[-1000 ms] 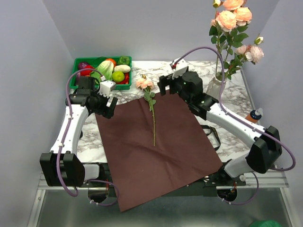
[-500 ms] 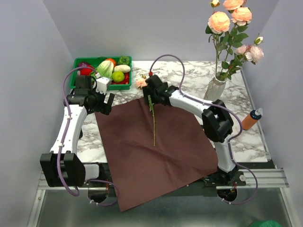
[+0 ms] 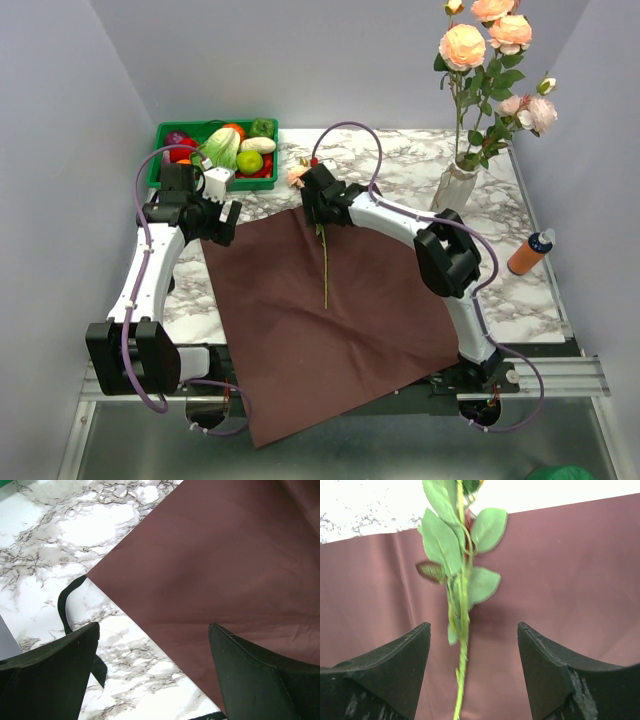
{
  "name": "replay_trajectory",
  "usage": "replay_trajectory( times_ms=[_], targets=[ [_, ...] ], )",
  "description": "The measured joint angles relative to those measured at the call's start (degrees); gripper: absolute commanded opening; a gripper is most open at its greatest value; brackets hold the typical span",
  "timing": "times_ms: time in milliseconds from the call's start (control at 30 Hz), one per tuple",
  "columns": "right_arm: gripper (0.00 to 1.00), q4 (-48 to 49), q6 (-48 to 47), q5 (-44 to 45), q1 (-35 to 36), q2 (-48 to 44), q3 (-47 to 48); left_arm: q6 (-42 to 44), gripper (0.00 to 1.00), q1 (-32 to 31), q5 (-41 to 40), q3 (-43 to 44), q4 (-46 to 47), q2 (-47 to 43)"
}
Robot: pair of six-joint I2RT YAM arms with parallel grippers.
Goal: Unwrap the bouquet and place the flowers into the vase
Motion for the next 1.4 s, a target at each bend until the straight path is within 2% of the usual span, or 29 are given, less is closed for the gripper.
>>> replay_trajectory(
  times_ms=[300, 400, 433, 533, 700, 867, 1033, 1200, 1300, 1400],
  targets=[
    [0.74, -2.32, 0.15, -0.28, 0.00, 6.75, 4.35, 1.29, 0.99, 0.37, -0.46, -0.20, 0.00, 0.00],
    [0.62, -2.84, 0.00, -0.72, 0.00, 7.23, 5.35, 1.53, 0.99, 0.39, -0.48, -0.20, 0.00, 0.00],
    [0.53, -2.91, 0.02, -0.90, 0.00, 7.41, 5.55, 1.66, 0.99, 0.42, -0.50, -0.20, 0.00, 0.00],
    [0.38, -2.95, -0.07, -1.16, 0.00, 7.61, 5.90, 1.90, 0.99, 0.42, -0.76, -0.22, 0.00, 0.00],
    [0.34, -3.13, -0.02, -1.40, 0.00, 8.22, 6.84, 2.16, 0.99, 0.42, -1.60, -0.31, 0.00, 0.00],
    [0.02, -3.45, -0.20, -1.44, 0.00, 8.79, 7.89, 2.49, 0.99, 0.42, -2.10, -0.31, -0.02, 0.00],
    [0.01, -3.76, -0.87, -0.76, 0.00, 8.09, 7.65, 2.80, 0.99, 0.42, -2.34, -0.31, -0.26, -0.04],
    [0.01, -2.32, -4.17, 0.59, 0.00, -1.03, 1.77, 3.32, 0.99, 0.42, -2.34, -0.31, -1.99, 0.07],
    [0.01, 1.51, -7.74, 0.76, 0.00, -12.28, -3.21, 3.30, 0.99, 0.52, -2.29, -0.31, -2.82, 0.20],
    [0.01, 10.45, -12.83, 0.15, 0.00, -26.16, -9.68, 3.17, 0.99, 0.68, -2.27, -0.31, -3.02, 0.00]
  ],
)
